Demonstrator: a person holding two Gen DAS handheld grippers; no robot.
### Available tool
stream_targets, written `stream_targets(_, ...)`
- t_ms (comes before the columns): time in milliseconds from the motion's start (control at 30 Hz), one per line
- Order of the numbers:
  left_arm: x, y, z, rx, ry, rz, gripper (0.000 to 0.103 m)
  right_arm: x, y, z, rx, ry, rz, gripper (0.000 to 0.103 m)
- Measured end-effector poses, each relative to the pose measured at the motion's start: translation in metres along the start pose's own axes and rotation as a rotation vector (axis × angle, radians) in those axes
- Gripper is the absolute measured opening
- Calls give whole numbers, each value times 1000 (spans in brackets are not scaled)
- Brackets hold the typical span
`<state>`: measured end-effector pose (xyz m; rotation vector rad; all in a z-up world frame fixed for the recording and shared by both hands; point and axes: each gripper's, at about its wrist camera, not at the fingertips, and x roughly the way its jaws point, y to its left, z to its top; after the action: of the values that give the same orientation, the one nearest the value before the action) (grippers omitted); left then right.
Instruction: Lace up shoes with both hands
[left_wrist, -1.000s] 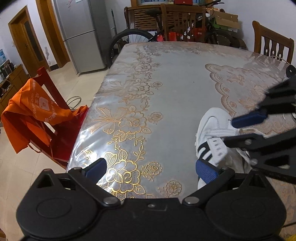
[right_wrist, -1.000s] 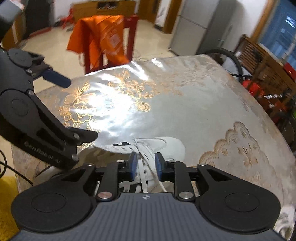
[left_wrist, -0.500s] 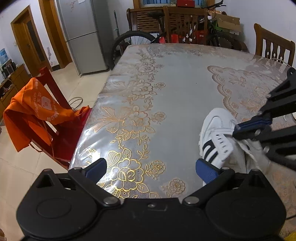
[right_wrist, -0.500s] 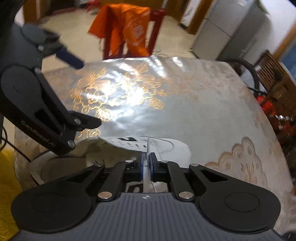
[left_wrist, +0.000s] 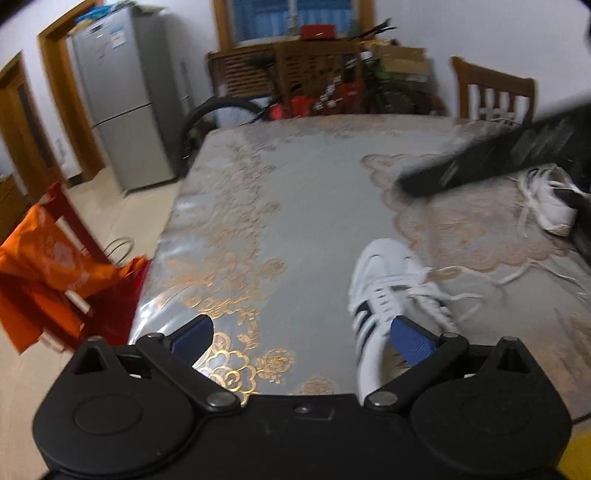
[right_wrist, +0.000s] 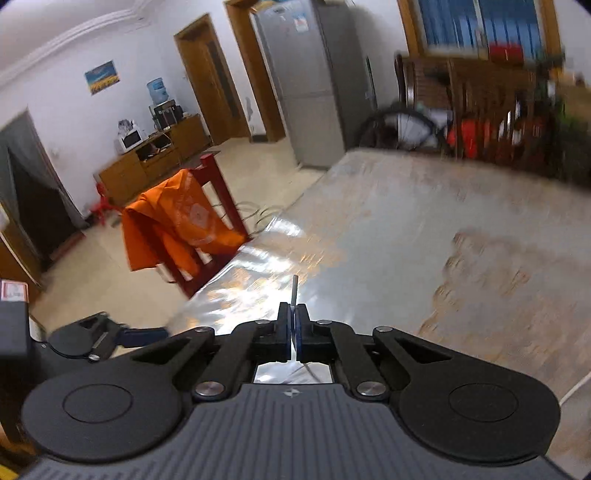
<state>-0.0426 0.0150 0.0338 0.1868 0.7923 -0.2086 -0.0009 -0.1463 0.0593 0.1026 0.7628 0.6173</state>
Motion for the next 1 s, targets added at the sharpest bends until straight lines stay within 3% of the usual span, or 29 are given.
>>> stream_targets(67,2,-2,-1,25,1,-16,103,15,3,-13,-7,41,-29,1)
stream_targets(167,19,-5,-2,46,24,22,103,32,-4,-26,16,111,-42,1)
stream_targets(500,38,4,-4,-12,21,47,103,61,-12,-36,-29,349,-21,1)
stream_targets(567,40,11,-4,-61,38,17,103,65,-14,-34,-64,383,-1,0)
stream_targets(867,51,39,-3,-272,126,-77,103,69,-9,-44,-318,375,68,0)
stream_targets(1000,50,41,1,-285,137,-73,103,63,-6,-51,-353,328,65,1)
